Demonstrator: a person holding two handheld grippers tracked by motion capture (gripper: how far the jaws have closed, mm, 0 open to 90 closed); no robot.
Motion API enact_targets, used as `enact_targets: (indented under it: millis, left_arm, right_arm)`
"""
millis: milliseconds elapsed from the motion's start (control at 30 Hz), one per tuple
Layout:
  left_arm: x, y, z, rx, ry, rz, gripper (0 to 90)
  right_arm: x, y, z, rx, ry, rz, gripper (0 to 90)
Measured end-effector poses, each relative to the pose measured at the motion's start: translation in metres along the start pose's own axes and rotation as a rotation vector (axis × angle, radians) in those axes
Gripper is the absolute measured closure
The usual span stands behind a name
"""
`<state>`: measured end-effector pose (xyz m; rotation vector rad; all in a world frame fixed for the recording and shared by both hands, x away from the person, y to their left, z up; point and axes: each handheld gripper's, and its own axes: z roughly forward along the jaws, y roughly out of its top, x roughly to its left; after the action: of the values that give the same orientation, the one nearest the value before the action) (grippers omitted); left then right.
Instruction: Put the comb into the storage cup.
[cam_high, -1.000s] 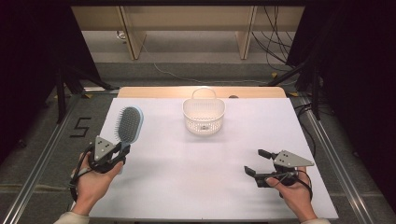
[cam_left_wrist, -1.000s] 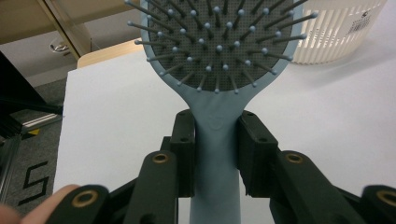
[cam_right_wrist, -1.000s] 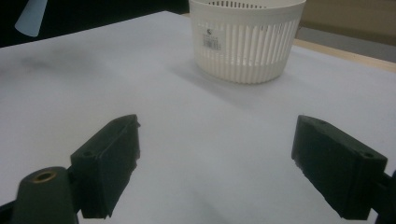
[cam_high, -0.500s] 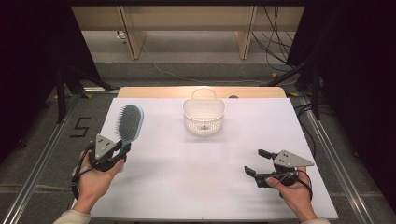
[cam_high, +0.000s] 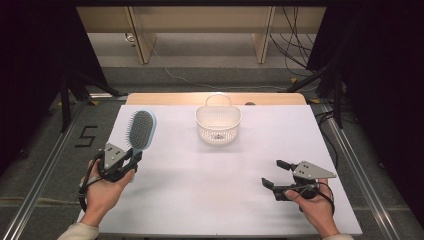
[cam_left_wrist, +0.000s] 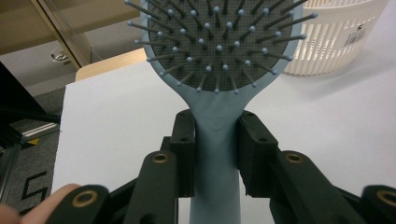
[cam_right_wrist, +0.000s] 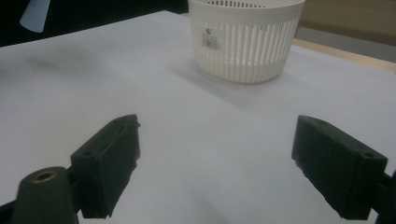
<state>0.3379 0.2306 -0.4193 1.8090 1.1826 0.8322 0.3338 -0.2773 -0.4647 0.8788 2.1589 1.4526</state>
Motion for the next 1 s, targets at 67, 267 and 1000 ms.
enact_targets:
  millis: [67,267,1000]
  left_arm:
    - [-0.0003,0.0005,0.0002,-0.002,0.0,-0.001,69.9]
    - [-0.0009,0.0024,0.0005,-0.008,0.0,0.001,69.9]
    - [-0.0022,0.0072,0.0034,-0.02,0.0,0.006,69.9]
  right_arm:
    - [0.0001,-0.0001,-0.0001,0.001,0.0,0.002,15.9]
    - [0.0,0.0,-0.0001,0.0,0.0,0.0,15.9]
    - [-0.0002,0.0001,-0.0003,-0.001,0.001,0.003,15.9]
